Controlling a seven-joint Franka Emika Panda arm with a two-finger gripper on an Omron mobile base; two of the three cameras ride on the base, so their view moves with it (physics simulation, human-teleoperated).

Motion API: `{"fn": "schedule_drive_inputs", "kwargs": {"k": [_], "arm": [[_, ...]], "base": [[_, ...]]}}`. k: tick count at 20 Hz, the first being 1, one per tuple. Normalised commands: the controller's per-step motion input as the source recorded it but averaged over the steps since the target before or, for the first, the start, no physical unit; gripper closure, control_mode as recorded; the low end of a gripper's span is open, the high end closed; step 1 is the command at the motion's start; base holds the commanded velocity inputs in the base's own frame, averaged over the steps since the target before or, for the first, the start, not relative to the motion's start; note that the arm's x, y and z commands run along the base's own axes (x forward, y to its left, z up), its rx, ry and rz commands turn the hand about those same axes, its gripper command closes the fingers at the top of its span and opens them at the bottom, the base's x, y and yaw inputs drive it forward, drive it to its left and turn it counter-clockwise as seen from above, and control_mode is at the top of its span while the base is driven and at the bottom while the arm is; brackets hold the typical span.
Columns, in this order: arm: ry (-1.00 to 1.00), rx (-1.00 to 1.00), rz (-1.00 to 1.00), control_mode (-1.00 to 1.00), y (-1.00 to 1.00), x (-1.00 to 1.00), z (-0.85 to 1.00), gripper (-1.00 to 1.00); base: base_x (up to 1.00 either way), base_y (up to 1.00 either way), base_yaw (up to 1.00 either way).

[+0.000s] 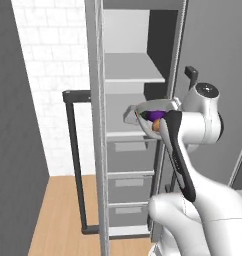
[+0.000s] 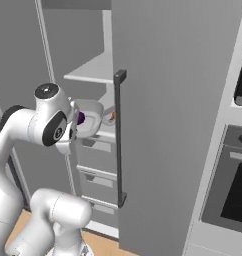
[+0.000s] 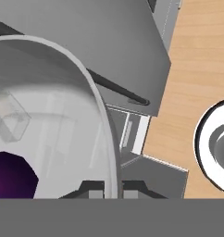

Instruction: Take the meat container that has the chicken drumstick and place it on the second highest rack of the freezer. Then take the vegetable container that has the onion and eggplant and place it on the highest rack of the freezer.

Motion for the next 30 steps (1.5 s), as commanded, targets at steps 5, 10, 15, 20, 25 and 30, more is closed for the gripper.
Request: {"fn": "schedule_drive_inputs", "kwargs": {"k": [5, 10, 15, 20, 25, 30], "arm": [[0.00, 0.00, 0.00, 1.00, 0.00, 0.00, 0.00, 1.00], [0.00, 0.00, 0.00, 1.00, 0.00, 0.00, 0.00, 1.00], [0.00, 0.00, 0.00, 1.00, 0.00, 0.00, 0.00, 1.00], [0.00, 0.00, 0.00, 1.00, 0.00, 0.00, 0.00, 1.00], [0.00, 0.00, 0.00, -1.00, 0.05, -0.09, 0.00, 1.00], [-0.07, 0.00, 0.00, -1.00, 0.03, -0.72, 0.07, 1.00]], "base": [[0.40, -0.12, 0.07], [0.57, 0.20, 0.06], [0.30, 0.55, 0.02], [0.16, 0.43, 0.00], [-0.06, 0.22, 0.00], [0.00, 0.00, 0.00]]}}
